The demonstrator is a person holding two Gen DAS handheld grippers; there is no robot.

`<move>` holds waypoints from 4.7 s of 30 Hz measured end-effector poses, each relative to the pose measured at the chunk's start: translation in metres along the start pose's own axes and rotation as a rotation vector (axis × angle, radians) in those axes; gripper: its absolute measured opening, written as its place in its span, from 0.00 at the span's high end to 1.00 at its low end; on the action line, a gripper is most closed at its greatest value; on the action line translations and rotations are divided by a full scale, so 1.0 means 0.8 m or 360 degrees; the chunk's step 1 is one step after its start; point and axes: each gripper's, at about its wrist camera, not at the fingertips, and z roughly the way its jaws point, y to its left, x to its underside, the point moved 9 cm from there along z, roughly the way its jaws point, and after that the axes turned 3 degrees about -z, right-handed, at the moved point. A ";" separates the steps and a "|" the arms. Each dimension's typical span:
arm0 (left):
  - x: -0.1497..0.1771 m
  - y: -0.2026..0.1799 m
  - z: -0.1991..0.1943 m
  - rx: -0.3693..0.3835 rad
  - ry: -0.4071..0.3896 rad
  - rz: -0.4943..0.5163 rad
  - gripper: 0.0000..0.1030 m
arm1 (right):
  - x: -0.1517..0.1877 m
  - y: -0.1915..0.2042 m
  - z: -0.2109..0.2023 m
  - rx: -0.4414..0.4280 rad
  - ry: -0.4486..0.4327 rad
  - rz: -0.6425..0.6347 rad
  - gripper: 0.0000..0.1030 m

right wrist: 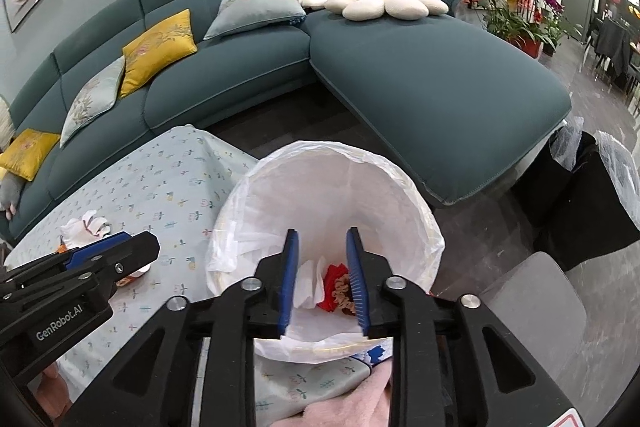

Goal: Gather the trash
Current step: 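Carry tissue and bracelet to the bin and open both tools inside, then move both open tools back over the remaining trash, then grasp the orange plastic bag with the left tool while the right tool grasps a red-white cup, then carry the orange bag and the cup toward the white bin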

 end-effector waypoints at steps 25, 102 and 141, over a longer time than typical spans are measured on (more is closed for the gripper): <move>0.030 0.170 -0.069 -0.0189 -0.0097 -0.0335 0.63 | 0.014 0.160 -0.027 -0.0163 -0.0009 -0.0303 0.64; 0.118 0.384 -0.039 -0.0312 0.0079 -0.0719 0.97 | 0.060 0.288 0.094 -0.0205 0.0254 -0.0401 0.93; 0.000 0.060 -0.056 -0.0043 -0.0106 -0.0068 0.97 | -0.007 0.043 -0.010 -0.0067 -0.0026 -0.0062 0.98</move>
